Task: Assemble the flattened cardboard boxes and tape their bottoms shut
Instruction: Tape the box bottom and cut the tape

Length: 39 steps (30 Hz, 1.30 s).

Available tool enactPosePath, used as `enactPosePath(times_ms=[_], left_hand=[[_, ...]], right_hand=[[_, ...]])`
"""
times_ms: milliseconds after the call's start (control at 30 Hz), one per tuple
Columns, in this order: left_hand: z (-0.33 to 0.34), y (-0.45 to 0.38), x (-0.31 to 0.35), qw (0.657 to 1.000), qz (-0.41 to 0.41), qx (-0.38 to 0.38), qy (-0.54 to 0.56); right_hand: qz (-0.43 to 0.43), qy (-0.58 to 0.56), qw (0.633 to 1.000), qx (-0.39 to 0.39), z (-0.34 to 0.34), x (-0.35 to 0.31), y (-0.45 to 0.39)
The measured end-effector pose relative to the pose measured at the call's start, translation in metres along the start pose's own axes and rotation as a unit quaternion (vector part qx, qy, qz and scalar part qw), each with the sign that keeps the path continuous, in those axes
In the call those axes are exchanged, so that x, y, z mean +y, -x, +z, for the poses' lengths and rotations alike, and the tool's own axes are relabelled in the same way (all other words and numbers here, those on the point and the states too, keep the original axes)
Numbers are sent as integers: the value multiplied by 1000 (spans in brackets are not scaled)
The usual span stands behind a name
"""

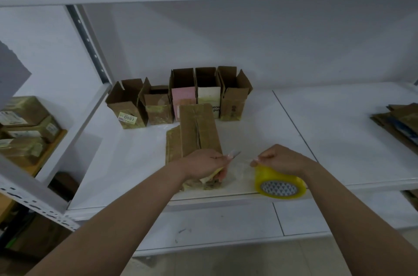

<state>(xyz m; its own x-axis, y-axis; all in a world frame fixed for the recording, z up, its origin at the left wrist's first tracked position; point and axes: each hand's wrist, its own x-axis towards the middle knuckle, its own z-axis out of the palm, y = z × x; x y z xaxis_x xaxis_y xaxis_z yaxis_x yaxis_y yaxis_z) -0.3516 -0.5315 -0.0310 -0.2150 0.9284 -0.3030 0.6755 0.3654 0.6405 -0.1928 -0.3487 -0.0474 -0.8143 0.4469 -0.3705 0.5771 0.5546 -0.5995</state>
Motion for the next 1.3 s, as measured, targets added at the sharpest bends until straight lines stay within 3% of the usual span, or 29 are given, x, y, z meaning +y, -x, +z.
enactPosePath(times_ms=[200,467,567,667,800,867,1000,1100,1300], left_hand=[[-4,-10,10,989,8,-64,-135],[1,-35,28,962,-60,-88,-252],[-4,-31,23,976,-40,-87,-196],[-15,-17,0,995,3,-86,-52],[-14,-6,-18,987,-40,14,157],[-9,-6,-13,979,-69,70,181],[7,-15,3,981,-110,143,70],[26,-18,11,965,-153,210,-41],[40,-25,26,945,-208,216,-133]], right_hand=[[5,79,994,74,4,-8,4],[-5,101,989,104,-5,-20,19],[13,30,992,122,-12,-10,27],[34,-21,988,151,-16,5,32],[52,-56,982,174,-4,14,29],[52,-70,980,180,6,13,23],[77,-51,977,193,22,8,9],[106,-11,971,212,26,1,3],[143,24,967,211,25,-4,-8]])
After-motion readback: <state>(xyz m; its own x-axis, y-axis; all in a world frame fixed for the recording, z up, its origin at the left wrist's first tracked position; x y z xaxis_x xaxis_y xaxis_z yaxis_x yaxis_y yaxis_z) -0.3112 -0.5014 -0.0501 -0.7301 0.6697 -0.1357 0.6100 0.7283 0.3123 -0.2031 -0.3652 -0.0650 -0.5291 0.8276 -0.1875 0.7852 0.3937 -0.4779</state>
